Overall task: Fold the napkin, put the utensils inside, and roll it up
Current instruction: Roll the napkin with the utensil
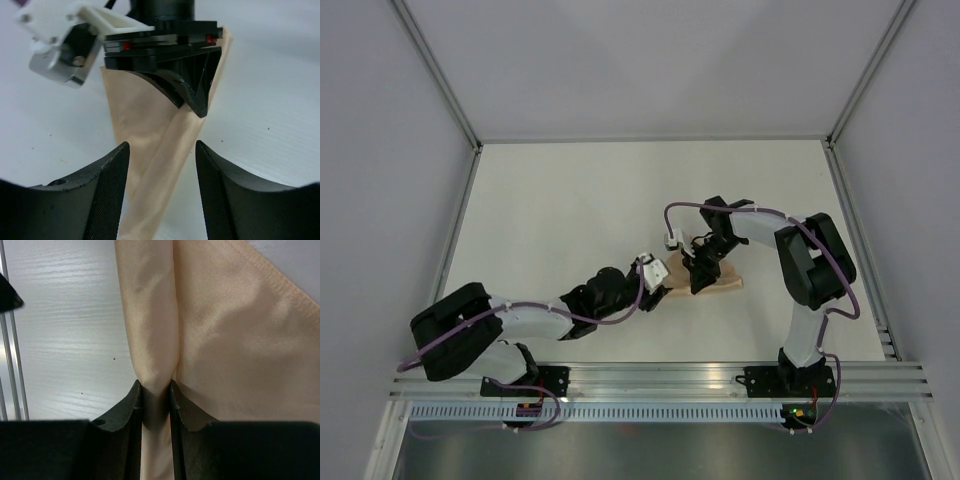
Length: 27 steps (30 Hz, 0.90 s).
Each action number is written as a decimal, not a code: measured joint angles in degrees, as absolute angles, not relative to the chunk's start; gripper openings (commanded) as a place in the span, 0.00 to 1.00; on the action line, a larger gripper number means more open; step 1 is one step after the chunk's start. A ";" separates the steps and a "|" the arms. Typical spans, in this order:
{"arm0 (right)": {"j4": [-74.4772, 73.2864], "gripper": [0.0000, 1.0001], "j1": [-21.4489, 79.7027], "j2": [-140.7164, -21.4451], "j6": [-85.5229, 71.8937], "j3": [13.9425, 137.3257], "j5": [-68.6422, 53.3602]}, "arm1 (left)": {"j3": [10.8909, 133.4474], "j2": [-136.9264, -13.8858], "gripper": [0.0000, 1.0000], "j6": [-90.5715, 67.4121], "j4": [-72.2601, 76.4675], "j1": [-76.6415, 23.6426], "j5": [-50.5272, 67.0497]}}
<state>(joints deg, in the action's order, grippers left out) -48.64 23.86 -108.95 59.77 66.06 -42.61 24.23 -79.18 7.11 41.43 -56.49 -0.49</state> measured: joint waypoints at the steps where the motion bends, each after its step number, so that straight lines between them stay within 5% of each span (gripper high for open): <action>1: -49.34 0.01 23.77 -109.43 59.83 66.59 -42.81 | 25.15 -80.47 0.61 9.28 40.99 -58.22 -1.96; 18: -55.94 0.00 23.66 -113.75 59.75 69.60 -46.63 | 36.91 -101.93 0.63 33.78 37.43 -68.93 -12.21; 27: -57.30 0.01 23.29 -114.59 59.77 69.91 -47.51 | 40.23 -105.06 0.34 37.17 35.90 -69.30 -11.81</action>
<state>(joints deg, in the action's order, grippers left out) -57.30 23.29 -114.59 59.77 69.91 -47.51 40.23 -105.06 37.17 35.90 -69.30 -11.81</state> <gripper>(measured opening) 0.273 0.420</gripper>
